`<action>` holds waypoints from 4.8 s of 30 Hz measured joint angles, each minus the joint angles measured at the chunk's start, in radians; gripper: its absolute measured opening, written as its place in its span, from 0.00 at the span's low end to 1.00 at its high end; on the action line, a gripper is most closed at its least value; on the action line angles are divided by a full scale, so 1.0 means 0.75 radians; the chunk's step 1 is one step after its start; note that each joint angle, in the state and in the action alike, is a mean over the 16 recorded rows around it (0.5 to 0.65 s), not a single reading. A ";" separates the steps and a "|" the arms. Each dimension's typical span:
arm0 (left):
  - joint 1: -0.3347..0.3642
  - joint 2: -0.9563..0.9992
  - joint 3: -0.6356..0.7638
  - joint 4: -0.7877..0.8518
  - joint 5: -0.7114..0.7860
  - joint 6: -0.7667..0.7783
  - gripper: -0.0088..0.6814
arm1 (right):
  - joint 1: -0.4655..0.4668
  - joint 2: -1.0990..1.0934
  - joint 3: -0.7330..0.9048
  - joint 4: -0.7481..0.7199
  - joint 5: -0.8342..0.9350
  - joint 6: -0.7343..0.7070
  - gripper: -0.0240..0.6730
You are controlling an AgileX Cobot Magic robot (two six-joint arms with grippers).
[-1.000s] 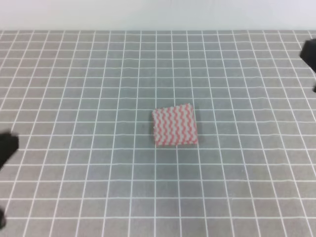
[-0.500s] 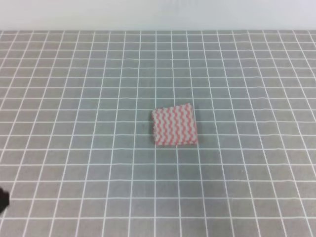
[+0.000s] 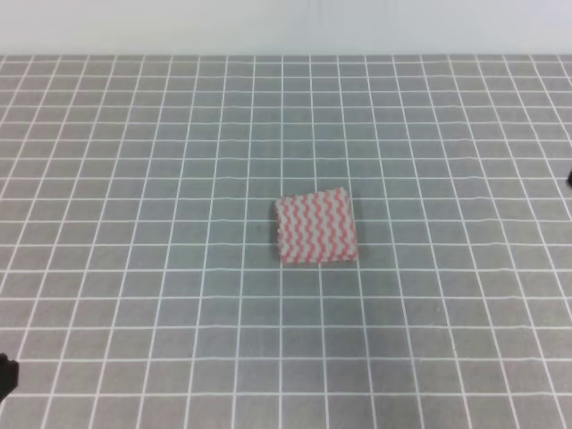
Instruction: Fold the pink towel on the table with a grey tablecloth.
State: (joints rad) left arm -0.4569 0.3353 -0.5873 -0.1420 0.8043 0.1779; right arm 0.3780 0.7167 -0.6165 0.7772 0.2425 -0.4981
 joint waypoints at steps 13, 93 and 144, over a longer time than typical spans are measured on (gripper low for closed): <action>0.000 0.000 0.000 0.000 0.006 0.000 0.01 | 0.000 0.109 0.000 -0.197 0.103 0.000 0.01; -0.001 0.004 0.005 0.035 0.007 -0.004 0.01 | -0.491 -0.921 0.828 -1.186 0.069 0.764 0.01; 0.530 -0.489 0.807 0.100 -0.608 -0.209 0.01 | -0.491 -0.913 0.839 -1.188 0.060 0.770 0.01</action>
State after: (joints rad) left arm -0.0594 -0.0318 0.0179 -0.0668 0.3481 0.0214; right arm 0.0096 0.0320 0.0131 -0.1139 0.2875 0.0797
